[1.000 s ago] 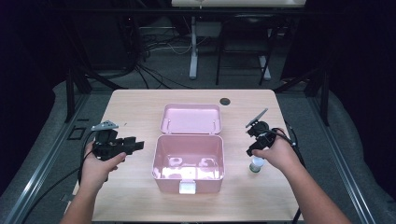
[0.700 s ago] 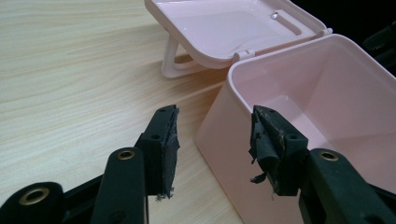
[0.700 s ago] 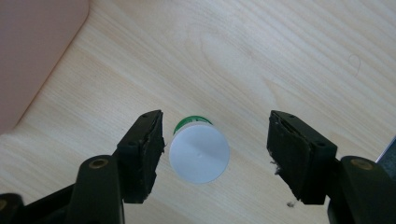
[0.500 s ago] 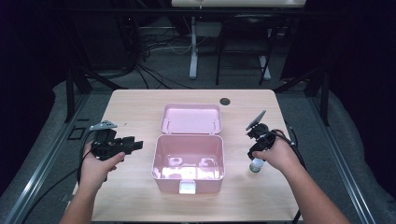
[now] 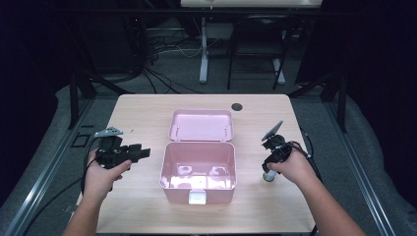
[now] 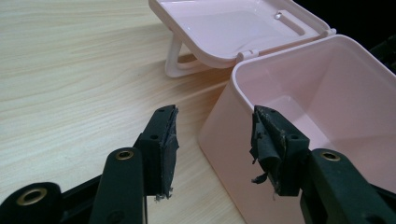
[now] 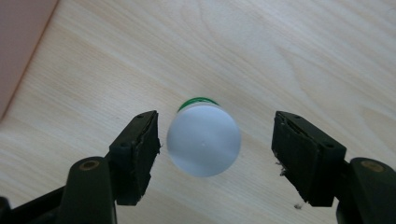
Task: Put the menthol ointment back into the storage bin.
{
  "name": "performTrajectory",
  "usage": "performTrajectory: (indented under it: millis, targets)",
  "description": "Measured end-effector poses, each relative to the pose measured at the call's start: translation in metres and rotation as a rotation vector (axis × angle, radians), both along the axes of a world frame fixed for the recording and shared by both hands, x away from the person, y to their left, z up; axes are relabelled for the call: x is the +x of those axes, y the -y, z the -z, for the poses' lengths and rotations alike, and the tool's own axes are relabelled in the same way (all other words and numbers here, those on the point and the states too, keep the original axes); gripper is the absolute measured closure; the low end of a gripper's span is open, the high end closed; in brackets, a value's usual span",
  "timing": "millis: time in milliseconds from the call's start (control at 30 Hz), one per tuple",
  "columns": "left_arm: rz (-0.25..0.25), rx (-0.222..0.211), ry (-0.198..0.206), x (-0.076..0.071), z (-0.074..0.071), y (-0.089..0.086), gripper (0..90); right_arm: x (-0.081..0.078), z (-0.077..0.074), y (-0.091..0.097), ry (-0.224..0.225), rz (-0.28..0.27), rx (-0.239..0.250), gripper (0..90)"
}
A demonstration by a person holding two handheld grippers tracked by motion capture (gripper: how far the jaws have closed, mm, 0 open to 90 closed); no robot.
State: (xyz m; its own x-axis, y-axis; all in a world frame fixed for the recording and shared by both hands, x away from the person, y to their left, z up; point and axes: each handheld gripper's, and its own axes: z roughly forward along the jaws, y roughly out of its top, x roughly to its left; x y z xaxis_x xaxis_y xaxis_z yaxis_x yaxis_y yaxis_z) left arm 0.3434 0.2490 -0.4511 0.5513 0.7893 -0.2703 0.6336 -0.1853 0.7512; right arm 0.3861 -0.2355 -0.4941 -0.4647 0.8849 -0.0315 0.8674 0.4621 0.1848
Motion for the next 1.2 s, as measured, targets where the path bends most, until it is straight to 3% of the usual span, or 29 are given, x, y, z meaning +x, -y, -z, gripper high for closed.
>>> performTrajectory:
  millis: [333, 567, 1200]
  targets:
    - [-0.005, -0.001, -0.009, 0.001, 0.002, -0.001, 50.9, 0.001, 0.010, -0.002, -0.039, -0.014, -0.014, 38.8]
    - [-0.006, -0.001, -0.010, 0.002, 0.002, -0.002, 50.9, 0.002, 0.015, -0.004, -0.038, -0.004, -0.015, 42.4]
    - [-0.013, -0.003, -0.013, 0.002, 0.003, -0.003, 50.9, 0.004, 0.020, -0.006, -0.090, -0.016, -0.041, 49.5]
